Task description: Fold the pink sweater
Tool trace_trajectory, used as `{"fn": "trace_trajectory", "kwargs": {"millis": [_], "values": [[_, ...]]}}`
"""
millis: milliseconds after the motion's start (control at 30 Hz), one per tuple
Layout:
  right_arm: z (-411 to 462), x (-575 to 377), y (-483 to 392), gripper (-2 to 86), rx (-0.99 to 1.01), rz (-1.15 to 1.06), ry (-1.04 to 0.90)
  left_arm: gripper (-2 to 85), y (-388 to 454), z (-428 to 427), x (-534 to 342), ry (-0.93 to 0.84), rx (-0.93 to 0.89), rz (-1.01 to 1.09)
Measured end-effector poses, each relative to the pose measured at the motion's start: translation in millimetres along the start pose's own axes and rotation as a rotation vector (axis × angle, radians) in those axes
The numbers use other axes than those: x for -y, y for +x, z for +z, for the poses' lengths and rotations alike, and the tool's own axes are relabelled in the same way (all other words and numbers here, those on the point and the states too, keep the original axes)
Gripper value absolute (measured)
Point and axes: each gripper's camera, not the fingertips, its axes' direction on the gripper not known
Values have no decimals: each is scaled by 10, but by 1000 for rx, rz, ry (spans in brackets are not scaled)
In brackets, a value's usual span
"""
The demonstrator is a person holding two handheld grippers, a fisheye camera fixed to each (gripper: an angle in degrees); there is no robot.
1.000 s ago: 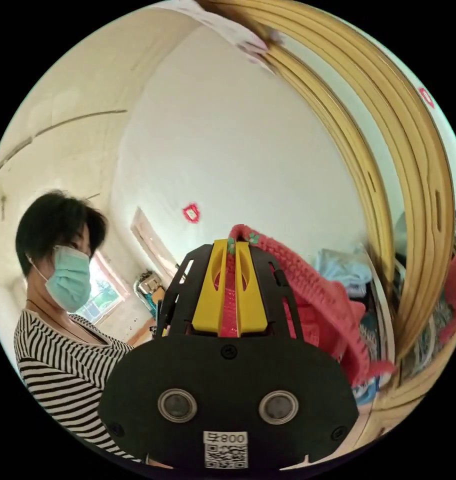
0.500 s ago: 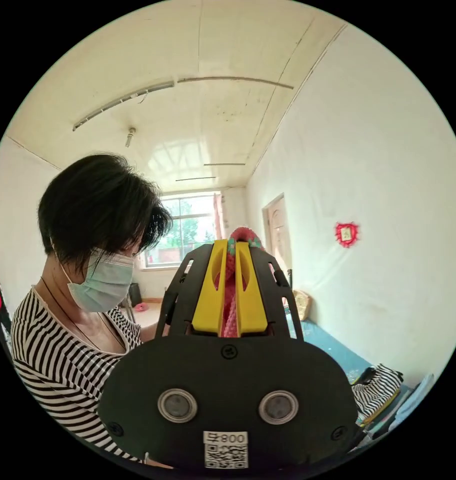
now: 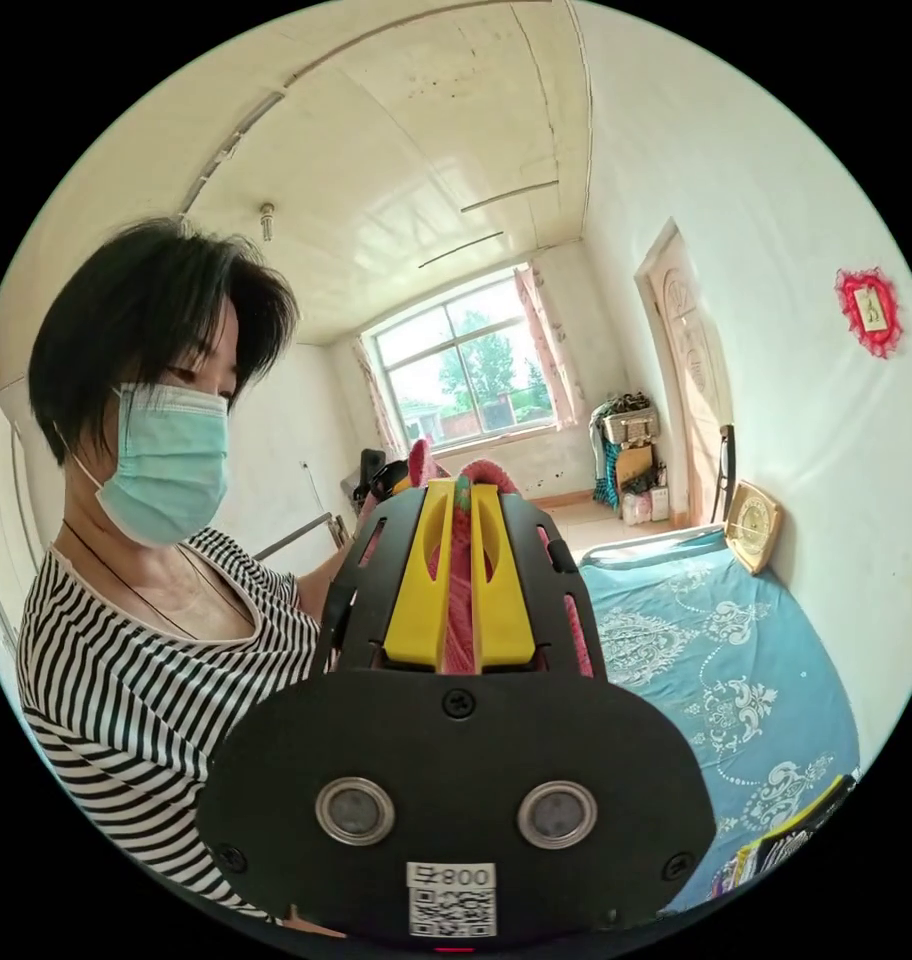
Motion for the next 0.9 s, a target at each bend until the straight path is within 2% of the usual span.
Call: {"fn": "trace_trajectory", "kwargs": {"millis": [167,367,567,900], "values": [[753,-337,1071,20,87,46,-1,25,-471,-7,599,-107,117,25],[1175,-428,1953,20,94,113,22,26,-1026,58,1314,-152,98,21],[1210,-581,2359,21,-26,120,99,26,-1713,243,1832,-159,-54,47],[1618,-586,2243,21,-367,46,161,25,-3019,219,2746,-223,-396,186]]}}
